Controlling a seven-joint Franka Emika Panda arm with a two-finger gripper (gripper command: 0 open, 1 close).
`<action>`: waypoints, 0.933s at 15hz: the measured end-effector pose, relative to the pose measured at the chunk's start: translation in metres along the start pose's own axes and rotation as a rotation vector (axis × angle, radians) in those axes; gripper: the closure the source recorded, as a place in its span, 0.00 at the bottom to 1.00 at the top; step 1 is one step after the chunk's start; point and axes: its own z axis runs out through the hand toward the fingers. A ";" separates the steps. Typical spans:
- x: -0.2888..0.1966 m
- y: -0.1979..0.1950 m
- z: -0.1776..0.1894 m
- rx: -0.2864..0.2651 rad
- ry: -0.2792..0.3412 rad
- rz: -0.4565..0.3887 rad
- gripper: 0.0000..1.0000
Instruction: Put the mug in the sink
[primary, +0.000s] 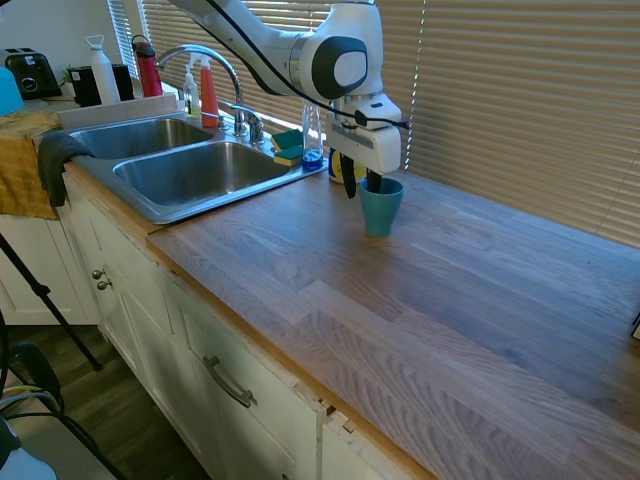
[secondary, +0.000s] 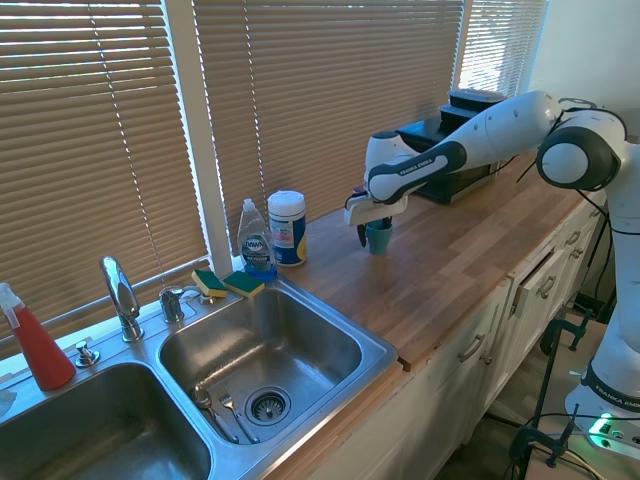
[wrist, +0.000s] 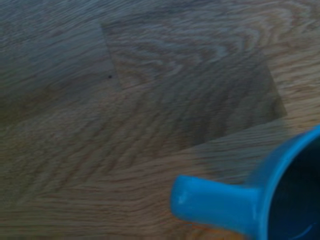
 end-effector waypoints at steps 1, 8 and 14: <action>-0.002 -0.001 0.000 0.000 -0.001 -0.003 1.00; -0.011 -0.005 0.000 0.003 -0.009 -0.011 1.00; -0.011 -0.005 -0.003 0.007 -0.013 -0.007 1.00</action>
